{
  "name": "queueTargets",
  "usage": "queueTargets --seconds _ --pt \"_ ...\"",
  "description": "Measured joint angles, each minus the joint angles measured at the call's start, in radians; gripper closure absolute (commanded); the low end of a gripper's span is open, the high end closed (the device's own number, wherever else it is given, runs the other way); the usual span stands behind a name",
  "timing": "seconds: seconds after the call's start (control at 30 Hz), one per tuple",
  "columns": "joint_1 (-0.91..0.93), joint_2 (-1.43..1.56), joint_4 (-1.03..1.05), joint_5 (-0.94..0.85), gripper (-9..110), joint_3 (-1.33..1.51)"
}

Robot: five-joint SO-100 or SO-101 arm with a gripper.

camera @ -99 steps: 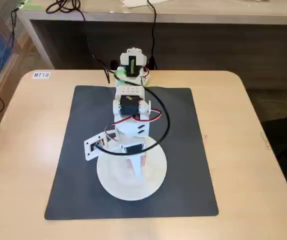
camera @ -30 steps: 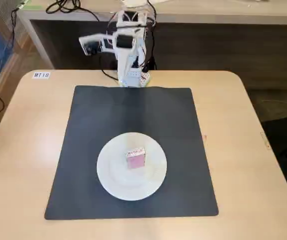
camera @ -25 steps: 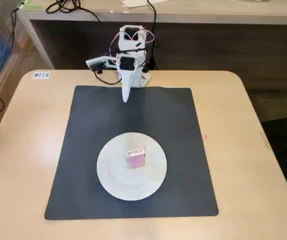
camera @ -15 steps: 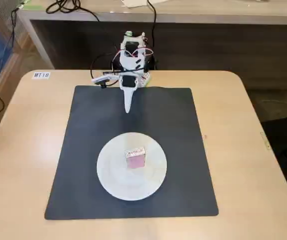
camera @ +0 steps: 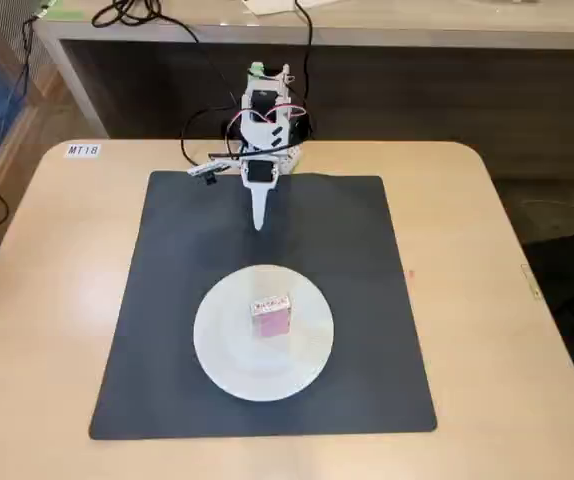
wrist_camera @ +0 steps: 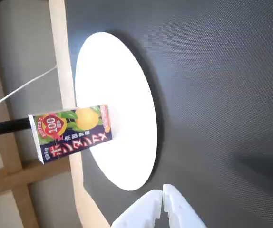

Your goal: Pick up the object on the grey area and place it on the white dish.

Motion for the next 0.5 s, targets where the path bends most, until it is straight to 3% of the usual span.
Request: queueTargets --seconds 0.5 --pt "0.000 0.000 0.000 0.000 101 0.000"
